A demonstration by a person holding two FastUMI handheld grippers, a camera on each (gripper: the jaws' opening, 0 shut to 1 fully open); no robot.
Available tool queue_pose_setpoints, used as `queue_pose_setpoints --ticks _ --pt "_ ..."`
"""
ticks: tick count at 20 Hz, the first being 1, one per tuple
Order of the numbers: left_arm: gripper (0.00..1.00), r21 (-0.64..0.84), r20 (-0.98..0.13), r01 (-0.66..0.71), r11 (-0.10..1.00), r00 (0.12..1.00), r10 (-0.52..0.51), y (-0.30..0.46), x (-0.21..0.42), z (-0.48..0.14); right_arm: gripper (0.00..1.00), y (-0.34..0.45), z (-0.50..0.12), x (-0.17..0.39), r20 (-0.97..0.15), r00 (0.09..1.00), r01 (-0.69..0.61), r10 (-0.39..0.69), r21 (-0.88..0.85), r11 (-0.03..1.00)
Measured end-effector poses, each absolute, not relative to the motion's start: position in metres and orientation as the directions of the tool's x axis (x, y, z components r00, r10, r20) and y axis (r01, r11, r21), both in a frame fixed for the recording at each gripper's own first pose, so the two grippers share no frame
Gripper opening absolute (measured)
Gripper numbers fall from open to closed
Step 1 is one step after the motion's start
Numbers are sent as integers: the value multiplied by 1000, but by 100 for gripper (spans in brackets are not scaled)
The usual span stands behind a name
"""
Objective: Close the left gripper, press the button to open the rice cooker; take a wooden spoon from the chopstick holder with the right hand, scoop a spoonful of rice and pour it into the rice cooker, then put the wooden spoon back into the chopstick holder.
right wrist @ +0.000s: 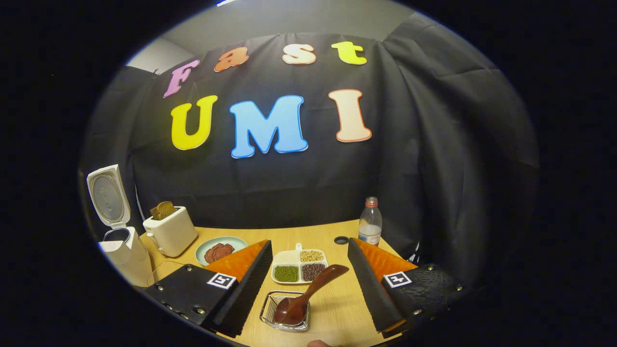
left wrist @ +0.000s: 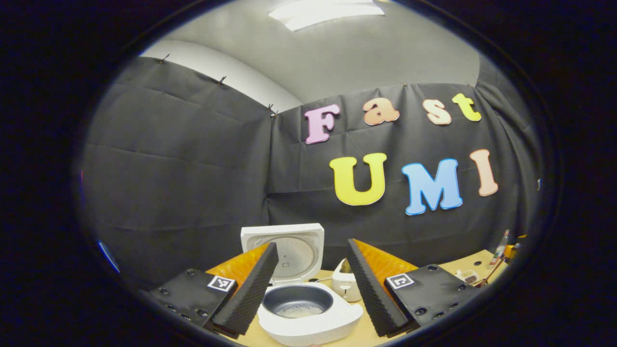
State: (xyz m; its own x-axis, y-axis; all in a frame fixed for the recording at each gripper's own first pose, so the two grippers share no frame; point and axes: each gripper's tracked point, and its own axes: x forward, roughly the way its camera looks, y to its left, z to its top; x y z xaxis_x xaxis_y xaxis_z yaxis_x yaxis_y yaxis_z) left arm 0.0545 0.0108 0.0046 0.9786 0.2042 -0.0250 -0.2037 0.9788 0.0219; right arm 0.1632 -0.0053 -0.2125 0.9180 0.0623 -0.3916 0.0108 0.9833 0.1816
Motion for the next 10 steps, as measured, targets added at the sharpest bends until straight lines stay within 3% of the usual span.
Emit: queue_pose_setpoints --ticks 4,8,10 --pt "95 55 -27 -226 973 973 228 6 44 11 96 -16 -266 171 -502 863 86 57 257 963" --pt "98 76 -48 -224 972 972 228 -3 41 5 98 6 -309 166 -607 772 106 191 418 902" --pt "98 90 -70 -221 971 971 228 -7 39 -3 82 13 -320 166 -633 742 133 223 464 876"
